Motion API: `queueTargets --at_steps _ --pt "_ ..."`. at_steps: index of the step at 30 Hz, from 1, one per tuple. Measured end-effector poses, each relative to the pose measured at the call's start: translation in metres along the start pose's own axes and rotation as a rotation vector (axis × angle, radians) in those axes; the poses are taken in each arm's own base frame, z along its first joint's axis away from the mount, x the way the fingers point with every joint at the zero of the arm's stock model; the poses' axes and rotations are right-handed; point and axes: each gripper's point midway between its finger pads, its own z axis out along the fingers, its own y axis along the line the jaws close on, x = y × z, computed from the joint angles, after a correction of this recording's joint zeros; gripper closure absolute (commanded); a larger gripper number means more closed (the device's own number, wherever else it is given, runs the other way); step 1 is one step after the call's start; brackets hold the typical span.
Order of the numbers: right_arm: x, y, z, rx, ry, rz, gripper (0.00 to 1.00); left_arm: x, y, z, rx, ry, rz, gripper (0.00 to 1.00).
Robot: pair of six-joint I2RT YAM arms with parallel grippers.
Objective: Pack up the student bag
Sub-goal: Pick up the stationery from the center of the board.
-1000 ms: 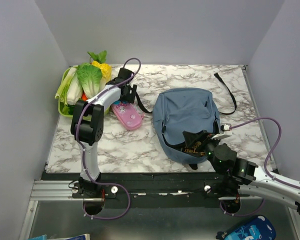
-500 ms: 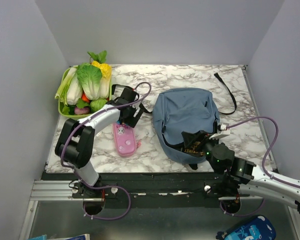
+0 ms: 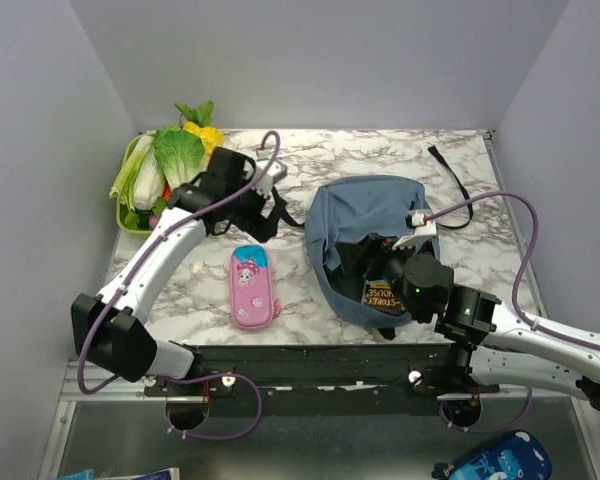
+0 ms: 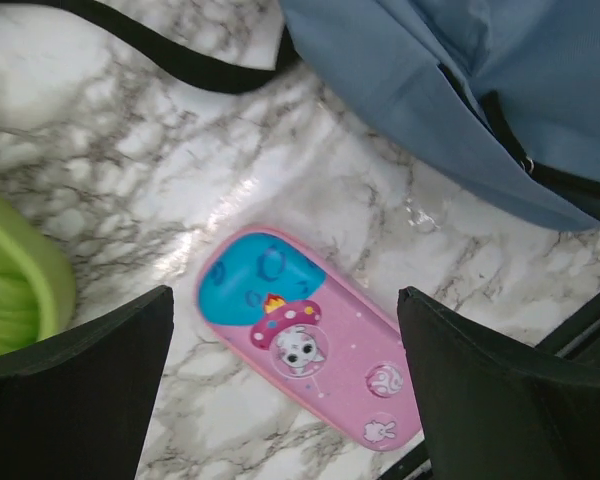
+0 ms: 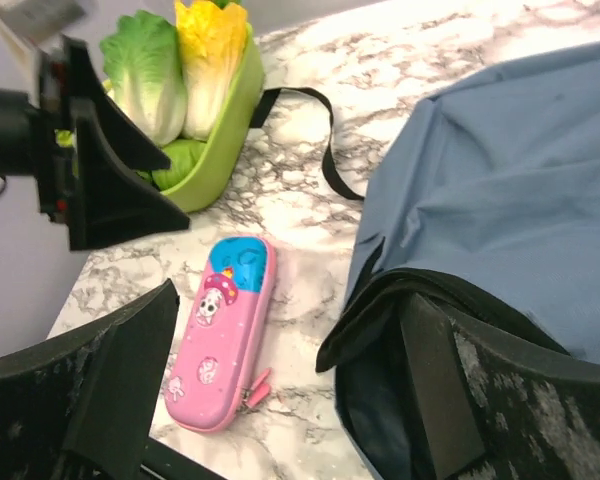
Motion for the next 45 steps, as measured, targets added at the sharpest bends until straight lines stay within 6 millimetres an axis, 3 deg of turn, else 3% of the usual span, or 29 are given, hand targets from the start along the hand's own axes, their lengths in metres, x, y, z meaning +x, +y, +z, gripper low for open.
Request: queueTargets --at_steps 3,5,7,9,11,14,18,24,29,33,45 --pt "-0.008 0.024 0.0 -0.046 0.018 -0.009 0.0 -0.02 0.025 -0.033 -0.047 -0.094 0.003 0.01" --pt "-0.005 0.044 0.001 -0.093 0.054 -0.018 0.01 -0.009 0.048 -0.046 -0.102 -0.097 0.0 0.01" --pt "0.003 0.072 0.003 -0.154 0.101 -0.031 0.01 0.015 0.063 -0.044 -0.127 -0.049 0.009 0.02" --pt "0.023 0.104 0.005 -0.218 0.172 -0.06 0.02 0.055 0.07 -0.033 -0.119 0.048 0.013 0.03" --pt "0.054 0.133 0.008 -0.276 0.262 -0.094 0.02 0.091 0.072 -0.024 -0.101 0.135 0.018 0.05" --pt "0.109 0.147 0.009 -0.31 0.392 -0.143 0.0 0.135 0.073 -0.019 -0.071 0.237 0.028 0.05" --pt "0.157 0.137 0.02 -0.289 0.505 -0.164 0.0 0.157 0.075 -0.015 -0.057 0.282 0.081 0.05" --pt "0.207 0.116 0.051 -0.258 0.582 -0.124 0.0 0.17 0.075 -0.005 -0.05 0.283 0.137 0.05" --pt "0.24 0.097 0.065 -0.253 0.636 -0.07 0.0 0.183 0.077 0.008 -0.054 0.275 0.177 0.05" --pt "0.248 0.093 0.079 -0.265 0.635 -0.018 0.0 0.192 0.078 0.016 -0.048 0.277 0.183 0.05" --pt "0.258 0.073 0.115 -0.256 0.645 0.165 0.02 0.19 0.08 0.039 -0.009 0.223 0.171 0.06"
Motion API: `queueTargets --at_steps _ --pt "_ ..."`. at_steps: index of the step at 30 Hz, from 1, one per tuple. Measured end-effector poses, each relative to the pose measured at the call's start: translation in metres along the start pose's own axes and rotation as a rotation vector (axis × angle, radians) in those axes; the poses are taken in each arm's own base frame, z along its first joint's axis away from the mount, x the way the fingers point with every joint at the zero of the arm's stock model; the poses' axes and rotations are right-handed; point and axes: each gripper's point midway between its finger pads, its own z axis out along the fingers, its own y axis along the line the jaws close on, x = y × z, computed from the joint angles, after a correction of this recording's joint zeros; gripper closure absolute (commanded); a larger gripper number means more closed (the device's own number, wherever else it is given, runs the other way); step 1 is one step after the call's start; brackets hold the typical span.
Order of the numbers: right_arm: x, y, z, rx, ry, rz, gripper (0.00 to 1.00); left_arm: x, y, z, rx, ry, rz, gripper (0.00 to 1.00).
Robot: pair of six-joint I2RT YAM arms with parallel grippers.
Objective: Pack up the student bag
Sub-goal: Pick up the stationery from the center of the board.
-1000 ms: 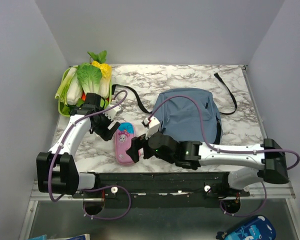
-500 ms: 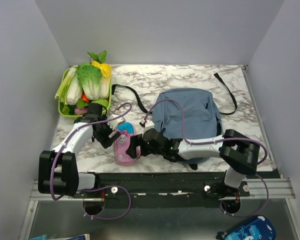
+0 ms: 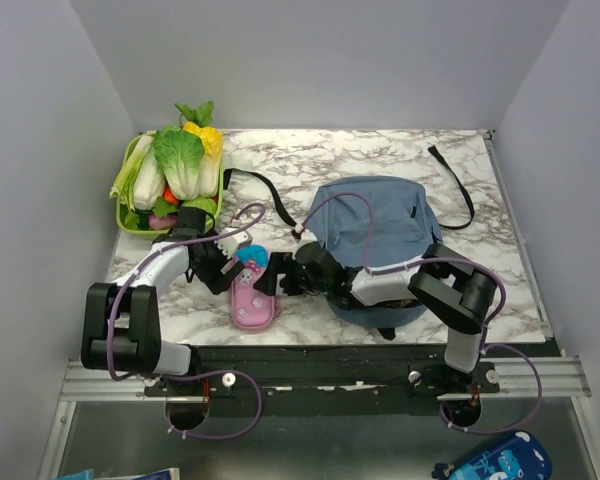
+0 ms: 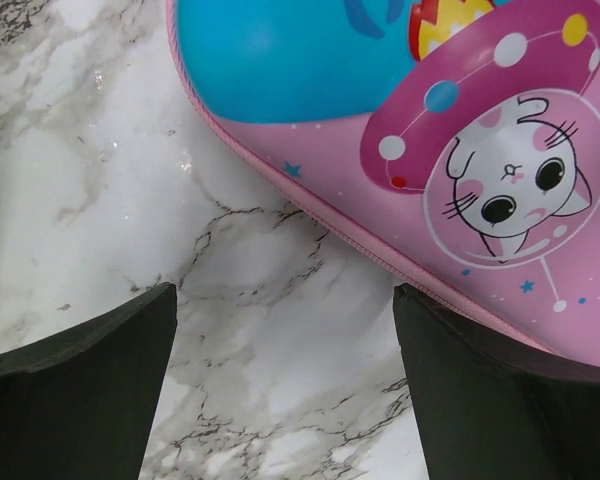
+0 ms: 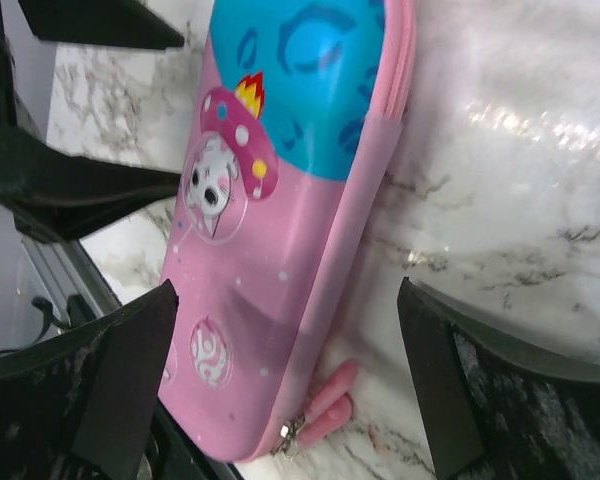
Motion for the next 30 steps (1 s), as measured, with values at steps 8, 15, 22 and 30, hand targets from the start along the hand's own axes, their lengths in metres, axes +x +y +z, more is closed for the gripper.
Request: queueTargets --at_steps 8,15,22,30 --pt "0.001 0.012 0.01 -0.092 0.021 0.063 0.05 -0.015 -0.008 0.008 0.051 -0.016 -0.018 0.06" --pt "-0.006 0.01 0.012 -0.129 -0.01 0.142 0.12 -0.021 -0.011 0.008 0.026 0.032 0.04 0.06" --pt "-0.003 0.004 -0.003 -0.138 -0.027 0.147 0.25 -0.024 -0.021 0.011 0.045 0.039 0.029 0.06" --pt "-0.005 0.012 -0.02 -0.214 -0.077 0.155 0.27 -0.026 -0.021 0.016 0.056 0.052 -0.006 0.06"
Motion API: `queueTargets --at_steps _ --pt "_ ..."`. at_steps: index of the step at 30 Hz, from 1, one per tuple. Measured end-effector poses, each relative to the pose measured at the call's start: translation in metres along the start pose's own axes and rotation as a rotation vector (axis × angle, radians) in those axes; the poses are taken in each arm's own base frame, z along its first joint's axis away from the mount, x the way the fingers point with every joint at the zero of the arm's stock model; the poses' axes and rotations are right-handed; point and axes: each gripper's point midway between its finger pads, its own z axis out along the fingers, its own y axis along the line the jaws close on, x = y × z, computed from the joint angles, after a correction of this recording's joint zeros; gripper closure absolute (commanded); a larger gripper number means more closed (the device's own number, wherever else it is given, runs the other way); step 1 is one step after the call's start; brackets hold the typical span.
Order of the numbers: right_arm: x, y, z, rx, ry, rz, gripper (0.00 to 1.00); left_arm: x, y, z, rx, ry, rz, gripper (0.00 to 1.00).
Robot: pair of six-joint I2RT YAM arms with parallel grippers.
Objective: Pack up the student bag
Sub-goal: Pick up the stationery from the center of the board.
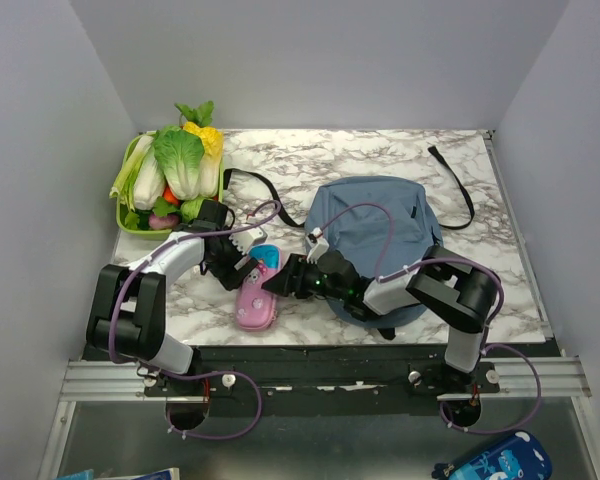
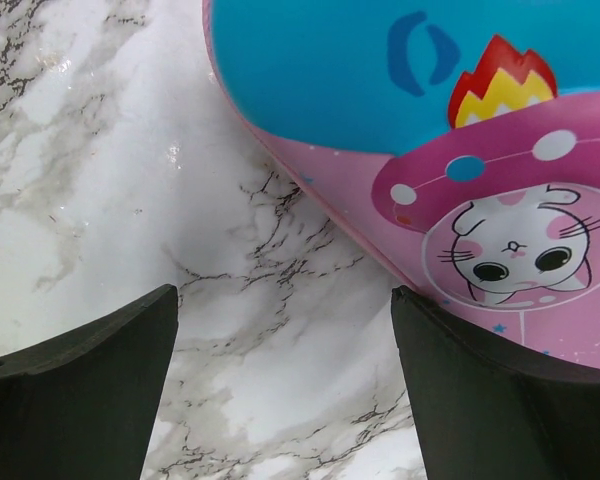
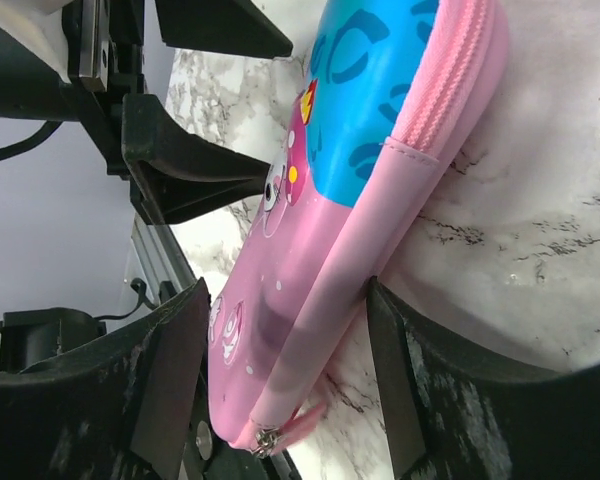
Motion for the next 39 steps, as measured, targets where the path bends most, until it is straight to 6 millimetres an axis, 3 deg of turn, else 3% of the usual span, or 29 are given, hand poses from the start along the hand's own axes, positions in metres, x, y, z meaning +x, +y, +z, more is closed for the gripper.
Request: queueTargets --at_steps 5,13,25,34,39 --pt "0.003 0.001 0.003 0.031 0.017 -0.034 0.24 -0.001 0.001 -0.001 -0.003 0.0 -0.011 0.07" --pt "0.008 -0.004 0.005 0.067 0.024 -0.07 0.27 -0.002 0.0 -0.002 -0.004 -0.005 -0.021 0.07" --pt "-0.002 0.013 0.015 0.08 -0.023 -0.184 0.3 0.002 0.004 -0.004 -0.028 0.018 -0.038 0.09" --pt "-0.018 0.001 0.026 0.191 -0.082 -0.202 0.41 0.001 -0.01 -0.006 0.022 0.013 -0.094 0.09" --pt "-0.018 0.002 0.032 0.187 -0.084 -0.2 0.55 -0.002 -0.03 -0.006 0.092 0.013 -0.128 0.1"
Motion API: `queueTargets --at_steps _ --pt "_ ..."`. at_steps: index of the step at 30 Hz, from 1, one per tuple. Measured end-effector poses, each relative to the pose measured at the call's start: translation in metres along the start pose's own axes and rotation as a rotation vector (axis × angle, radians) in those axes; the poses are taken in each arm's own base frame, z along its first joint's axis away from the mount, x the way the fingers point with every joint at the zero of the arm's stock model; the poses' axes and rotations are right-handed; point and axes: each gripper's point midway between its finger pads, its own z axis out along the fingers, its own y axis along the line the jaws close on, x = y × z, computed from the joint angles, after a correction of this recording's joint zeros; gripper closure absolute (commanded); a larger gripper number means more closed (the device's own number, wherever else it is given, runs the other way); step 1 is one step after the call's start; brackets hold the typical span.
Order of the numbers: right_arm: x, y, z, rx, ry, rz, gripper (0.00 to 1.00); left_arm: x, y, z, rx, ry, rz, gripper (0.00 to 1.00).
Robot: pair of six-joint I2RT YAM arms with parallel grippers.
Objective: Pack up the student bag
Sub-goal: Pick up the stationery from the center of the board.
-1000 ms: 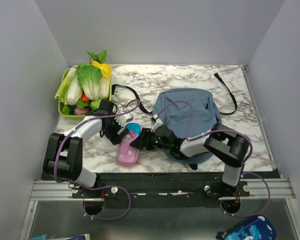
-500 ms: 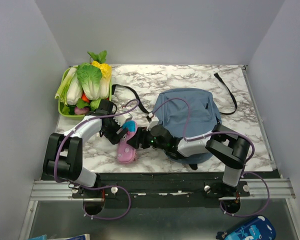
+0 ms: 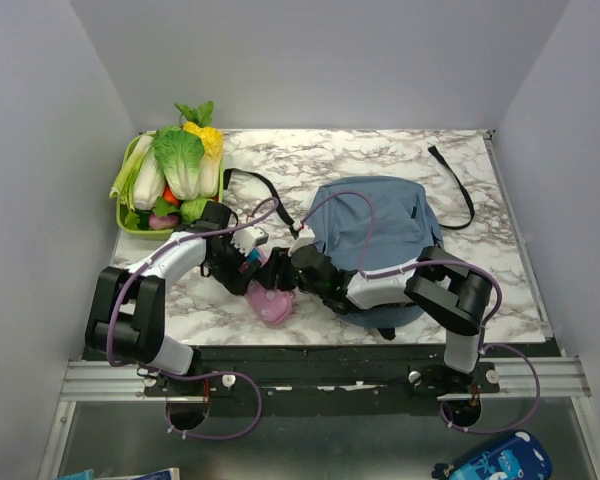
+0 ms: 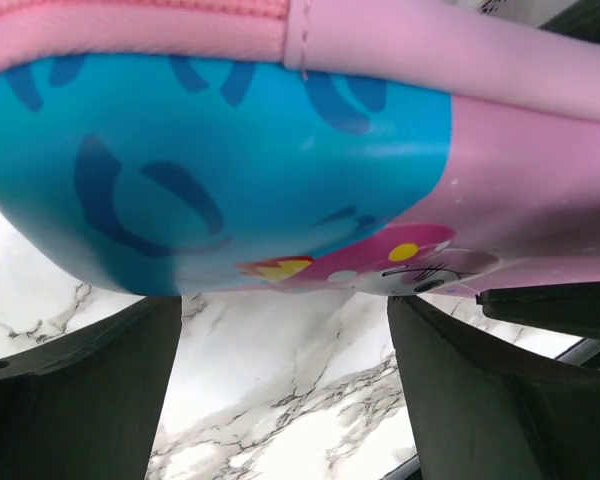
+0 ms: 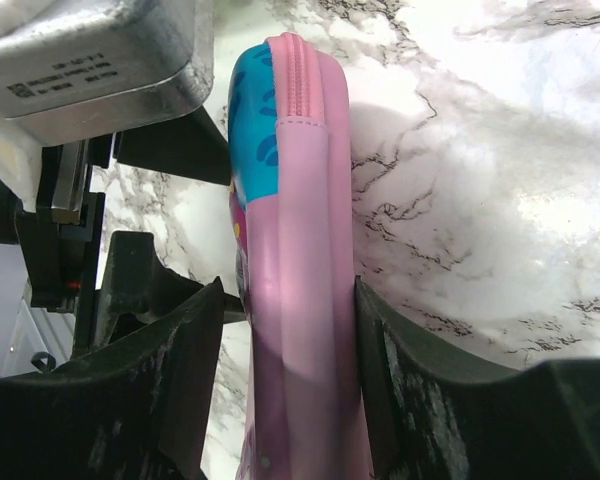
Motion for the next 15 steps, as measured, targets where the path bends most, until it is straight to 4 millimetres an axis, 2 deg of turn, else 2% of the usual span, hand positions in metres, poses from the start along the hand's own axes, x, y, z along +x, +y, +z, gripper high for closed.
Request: queueTargets --at_steps 5,7,10,12,15 --pt "-0.002 0.005 -0.003 -0.02 -0.001 0.01 0.69 0.002 -0.004 0.0 0.014 0.007 -0.027 0.09" --pt "-0.001 0.009 -0.008 -0.032 0.001 0.01 0.73 -0.004 -0.011 -0.002 0.048 -0.01 -0.034 0.05" --pt "0.001 0.008 -0.022 -0.031 0.008 0.011 0.78 -0.025 -0.017 -0.011 0.086 -0.06 -0.035 0.01" --pt "-0.003 0.01 -0.034 -0.038 -0.002 0.013 0.82 -0.041 -0.019 -0.026 0.103 -0.106 -0.039 0.01" --pt "-0.01 0.018 -0.056 -0.054 -0.013 0.002 0.85 -0.081 -0.012 -0.066 0.086 -0.245 -0.005 0.01"
